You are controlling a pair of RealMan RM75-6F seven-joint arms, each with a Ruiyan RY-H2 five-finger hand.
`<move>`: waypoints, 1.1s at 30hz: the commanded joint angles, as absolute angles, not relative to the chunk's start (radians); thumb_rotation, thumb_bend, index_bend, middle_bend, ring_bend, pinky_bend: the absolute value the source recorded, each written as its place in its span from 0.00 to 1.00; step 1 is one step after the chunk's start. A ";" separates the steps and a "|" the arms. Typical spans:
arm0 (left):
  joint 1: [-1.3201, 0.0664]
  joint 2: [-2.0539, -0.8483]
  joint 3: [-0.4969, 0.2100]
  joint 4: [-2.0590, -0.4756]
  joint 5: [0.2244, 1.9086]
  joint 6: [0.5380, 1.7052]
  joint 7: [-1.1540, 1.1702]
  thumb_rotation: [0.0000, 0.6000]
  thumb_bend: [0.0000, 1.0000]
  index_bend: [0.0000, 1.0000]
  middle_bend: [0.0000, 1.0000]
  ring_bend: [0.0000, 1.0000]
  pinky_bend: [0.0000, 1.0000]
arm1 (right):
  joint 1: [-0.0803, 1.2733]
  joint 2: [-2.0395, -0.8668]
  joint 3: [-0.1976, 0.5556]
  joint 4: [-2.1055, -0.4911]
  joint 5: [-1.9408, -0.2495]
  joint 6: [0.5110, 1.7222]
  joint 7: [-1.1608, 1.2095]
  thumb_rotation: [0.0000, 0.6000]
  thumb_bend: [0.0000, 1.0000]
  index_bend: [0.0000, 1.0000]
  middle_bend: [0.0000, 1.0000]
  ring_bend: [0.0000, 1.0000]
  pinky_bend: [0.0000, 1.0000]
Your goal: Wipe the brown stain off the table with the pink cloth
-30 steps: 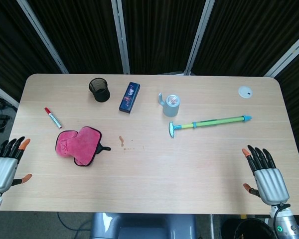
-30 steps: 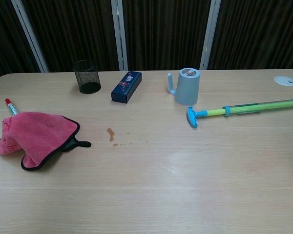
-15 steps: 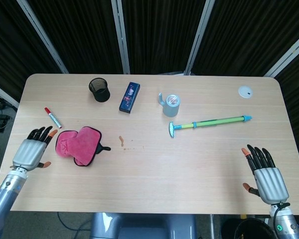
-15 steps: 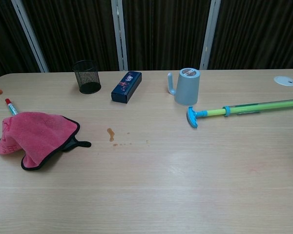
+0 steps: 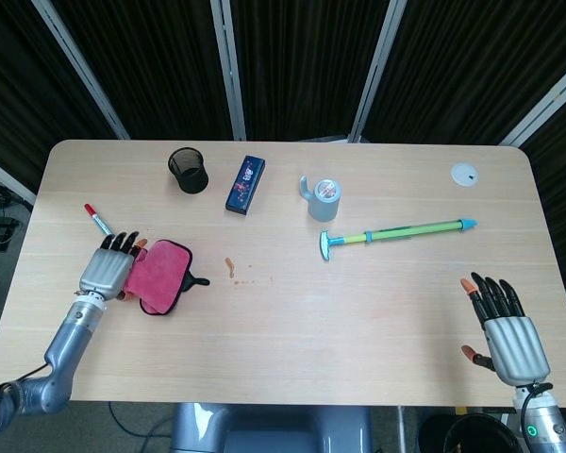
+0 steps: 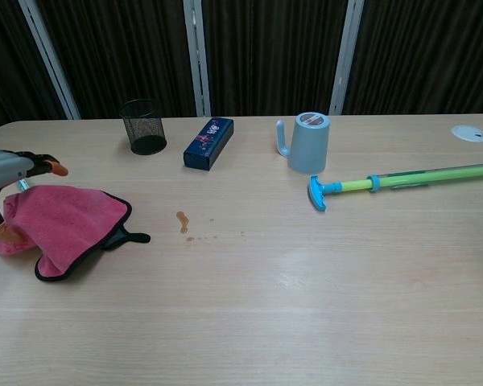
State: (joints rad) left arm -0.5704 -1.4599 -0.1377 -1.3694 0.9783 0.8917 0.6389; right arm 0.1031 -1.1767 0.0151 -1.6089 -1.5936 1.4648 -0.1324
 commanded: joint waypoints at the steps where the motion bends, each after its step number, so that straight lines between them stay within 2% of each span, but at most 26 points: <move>1: -0.580 -1.484 -0.123 -1.353 0.967 0.897 0.647 1.00 0.03 0.22 0.07 0.07 0.17 | 0.104 -1.176 0.017 -1.609 -1.592 1.465 -0.129 1.00 0.00 0.00 0.00 0.00 0.00; 3: -0.580 -1.489 -0.118 -1.348 0.972 0.906 0.648 1.00 0.12 0.44 0.27 0.24 0.32 | 0.103 -1.176 0.017 -1.609 -1.592 1.466 -0.126 1.00 0.00 0.00 0.00 0.00 0.00; 6: -0.573 -1.507 -0.106 -1.330 0.985 0.935 0.641 1.00 0.30 0.71 0.52 0.45 0.47 | 0.102 -1.173 0.017 -1.612 -1.595 1.471 -0.118 1.00 0.00 0.00 0.00 0.00 0.00; 9: -0.556 -1.520 -0.110 -1.320 1.049 0.993 0.564 1.00 0.38 0.83 0.62 0.54 0.54 | 0.102 -1.171 0.017 -1.614 -1.598 1.473 -0.118 1.00 0.00 0.00 0.00 0.00 0.00; 14: -0.555 -1.510 -0.119 -1.328 1.155 1.047 0.458 1.00 0.43 0.85 0.69 0.60 0.60 | 0.102 -1.172 0.016 -1.618 -1.602 1.474 -0.120 1.00 0.00 0.00 0.00 0.00 0.00; 21: -0.588 -1.521 -0.161 -1.403 1.270 1.130 0.387 1.00 0.45 0.85 0.70 0.61 0.61 | 0.105 -1.172 0.018 -1.618 -1.597 1.469 -0.117 1.00 0.00 0.00 0.00 0.00 0.00; 27: -0.638 -1.560 -0.187 -1.484 1.302 1.139 0.439 1.00 0.45 0.86 0.70 0.61 0.61 | 0.106 -1.171 0.022 -1.615 -1.589 1.467 -0.107 1.00 0.00 0.00 0.00 0.00 0.00; 33: -0.665 -1.627 -0.178 -1.478 1.312 1.135 0.486 1.00 0.44 0.86 0.71 0.61 0.61 | 0.107 -1.168 0.022 -1.614 -1.585 1.464 -0.098 1.00 0.00 0.00 0.00 0.00 0.00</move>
State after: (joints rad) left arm -0.6566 -1.6157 -0.1807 -1.4791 1.3073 1.1367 0.4789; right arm 0.1065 -1.1682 0.0219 -1.6139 -1.5855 1.4641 -0.0974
